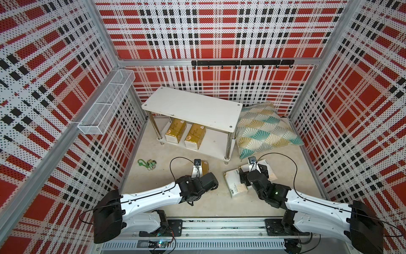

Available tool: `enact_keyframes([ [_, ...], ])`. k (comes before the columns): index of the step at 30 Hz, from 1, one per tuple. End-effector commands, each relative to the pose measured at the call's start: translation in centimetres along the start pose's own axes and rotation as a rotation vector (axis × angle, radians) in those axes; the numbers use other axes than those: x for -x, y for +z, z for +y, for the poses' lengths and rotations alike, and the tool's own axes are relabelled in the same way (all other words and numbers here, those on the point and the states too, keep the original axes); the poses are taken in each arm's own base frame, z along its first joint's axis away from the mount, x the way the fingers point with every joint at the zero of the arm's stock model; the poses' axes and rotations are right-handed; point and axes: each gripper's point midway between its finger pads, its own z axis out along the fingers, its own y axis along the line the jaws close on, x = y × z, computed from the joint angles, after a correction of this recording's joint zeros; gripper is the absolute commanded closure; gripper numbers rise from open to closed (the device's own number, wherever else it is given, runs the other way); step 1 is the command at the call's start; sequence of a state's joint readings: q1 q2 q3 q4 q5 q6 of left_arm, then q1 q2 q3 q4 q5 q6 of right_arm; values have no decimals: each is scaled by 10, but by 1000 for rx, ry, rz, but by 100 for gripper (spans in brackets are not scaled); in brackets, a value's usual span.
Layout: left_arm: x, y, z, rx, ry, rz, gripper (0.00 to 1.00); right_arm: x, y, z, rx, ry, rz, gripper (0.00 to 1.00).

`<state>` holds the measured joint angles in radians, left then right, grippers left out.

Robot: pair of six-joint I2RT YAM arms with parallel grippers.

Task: Place the tissue boxes on the shelf by color
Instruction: Pick up the box of tissues from the center of the board.

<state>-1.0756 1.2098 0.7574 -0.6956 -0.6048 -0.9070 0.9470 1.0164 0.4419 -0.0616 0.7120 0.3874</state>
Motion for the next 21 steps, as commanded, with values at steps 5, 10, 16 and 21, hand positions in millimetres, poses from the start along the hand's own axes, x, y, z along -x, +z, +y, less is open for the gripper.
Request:
enact_keyframes([
  [5,-30,21,-4,-19,62,97,11,0,0,-3,-15,10,-1,0],
  [10,-46,32,-5,-23,87,145,8,3,-1,-3,-17,6,-4,0],
  [16,-46,37,-3,-18,89,143,3,4,0,-2,-14,3,-7,0],
  [21,-50,40,3,-10,84,156,1,3,1,-1,-13,1,-3,0],
])
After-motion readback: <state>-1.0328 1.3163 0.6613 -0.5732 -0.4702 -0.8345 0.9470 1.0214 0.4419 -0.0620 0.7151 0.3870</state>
